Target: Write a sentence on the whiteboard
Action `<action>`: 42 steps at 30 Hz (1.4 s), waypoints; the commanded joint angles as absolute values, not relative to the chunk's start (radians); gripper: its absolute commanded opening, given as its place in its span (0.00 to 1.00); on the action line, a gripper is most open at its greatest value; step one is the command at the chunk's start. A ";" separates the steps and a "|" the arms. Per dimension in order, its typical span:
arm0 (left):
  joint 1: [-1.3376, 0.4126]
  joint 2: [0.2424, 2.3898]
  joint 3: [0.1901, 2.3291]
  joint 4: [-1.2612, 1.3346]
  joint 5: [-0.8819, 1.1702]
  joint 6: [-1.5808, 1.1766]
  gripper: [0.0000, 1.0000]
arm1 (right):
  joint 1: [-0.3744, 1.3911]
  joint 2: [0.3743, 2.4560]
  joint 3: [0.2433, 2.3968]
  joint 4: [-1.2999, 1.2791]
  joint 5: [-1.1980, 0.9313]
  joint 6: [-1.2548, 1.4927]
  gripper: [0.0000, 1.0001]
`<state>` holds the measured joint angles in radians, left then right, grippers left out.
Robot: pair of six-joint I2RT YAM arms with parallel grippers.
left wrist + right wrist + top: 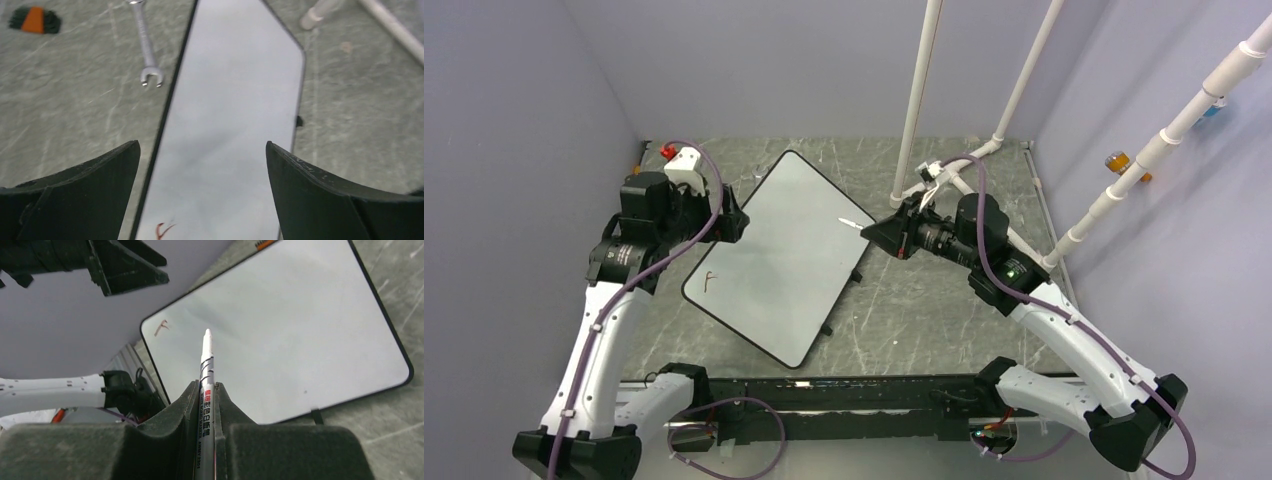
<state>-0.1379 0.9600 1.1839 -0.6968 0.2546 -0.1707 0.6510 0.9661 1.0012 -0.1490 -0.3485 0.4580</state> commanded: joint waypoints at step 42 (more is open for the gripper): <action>0.109 1.379 1.131 -0.656 0.813 -0.069 0.28 | 0.650 1.000 0.957 -0.177 -0.498 0.426 0.00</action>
<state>0.1051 1.3888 1.1164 -0.6918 0.7452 -0.0898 0.6510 0.9958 0.9539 -0.2276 -0.4786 0.4213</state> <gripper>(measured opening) 0.343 0.139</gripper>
